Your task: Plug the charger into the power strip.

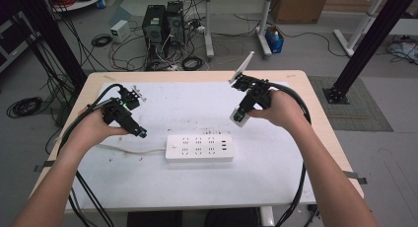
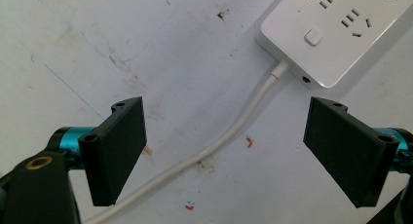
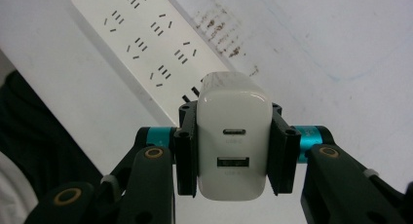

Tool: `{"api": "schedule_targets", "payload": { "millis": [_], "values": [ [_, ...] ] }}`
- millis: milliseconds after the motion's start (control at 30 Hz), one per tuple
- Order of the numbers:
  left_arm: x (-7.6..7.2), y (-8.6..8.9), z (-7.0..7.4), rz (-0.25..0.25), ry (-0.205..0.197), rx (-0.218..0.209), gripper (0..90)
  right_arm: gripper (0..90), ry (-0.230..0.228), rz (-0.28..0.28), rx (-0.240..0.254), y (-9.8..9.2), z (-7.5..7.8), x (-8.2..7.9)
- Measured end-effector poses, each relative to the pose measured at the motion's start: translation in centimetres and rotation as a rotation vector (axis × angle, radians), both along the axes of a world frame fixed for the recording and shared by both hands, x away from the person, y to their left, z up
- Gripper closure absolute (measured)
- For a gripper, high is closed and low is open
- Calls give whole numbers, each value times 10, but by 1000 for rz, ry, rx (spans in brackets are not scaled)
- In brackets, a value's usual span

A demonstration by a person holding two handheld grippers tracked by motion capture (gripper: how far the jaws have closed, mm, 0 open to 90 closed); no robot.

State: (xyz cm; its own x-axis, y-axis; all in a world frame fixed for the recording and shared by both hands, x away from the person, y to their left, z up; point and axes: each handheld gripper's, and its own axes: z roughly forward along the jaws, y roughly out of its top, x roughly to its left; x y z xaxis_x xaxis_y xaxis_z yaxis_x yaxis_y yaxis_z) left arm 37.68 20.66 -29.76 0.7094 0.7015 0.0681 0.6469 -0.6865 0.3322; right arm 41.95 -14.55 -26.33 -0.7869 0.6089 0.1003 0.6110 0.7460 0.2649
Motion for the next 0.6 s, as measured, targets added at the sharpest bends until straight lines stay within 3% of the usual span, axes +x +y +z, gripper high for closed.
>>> {"api": "schedule_targets", "payload": {
  "millis": [33,100,133,200,300,333,367,433,467,533,600],
  "values": [
    [-1,1,-1,-2,3,-5,157,622,4,52,-21,12,-7,3],
    [-2,0,-3,9,0,-16,157,622,5,72,-30,16,-9,3],
    [-2,1,-2,-2,4,-1,157,622,-5,142,-49,27,-16,4],
    [-4,2,-4,1,4,-8,157,622,-11,232,-69,38,-25,4],
    [-7,2,-8,-2,8,-14,157,622,-8,340,-104,53,-36,2],
    [-7,2,-8,-2,8,-14,157,622,-8,340,-104,53,-36,2],
    [-8,2,-8,-14,15,-4,157,622,-12,434,-119,63,-45,0],
    [-9,1,-9,-6,11,-13,157,622,-8,456,-130,67,-48,-1],
    [-9,1,-9,-11,14,-12,157,622,-25,508,-166,76,-56,-2],
    [-11,2,-8,-22,15,-13,157,622,-23,555,-172,83,-63,-2],
    [-12,1,-8,-17,13,-22,157,622,-28,568,-181,85,-65,-2]
  ]
}}
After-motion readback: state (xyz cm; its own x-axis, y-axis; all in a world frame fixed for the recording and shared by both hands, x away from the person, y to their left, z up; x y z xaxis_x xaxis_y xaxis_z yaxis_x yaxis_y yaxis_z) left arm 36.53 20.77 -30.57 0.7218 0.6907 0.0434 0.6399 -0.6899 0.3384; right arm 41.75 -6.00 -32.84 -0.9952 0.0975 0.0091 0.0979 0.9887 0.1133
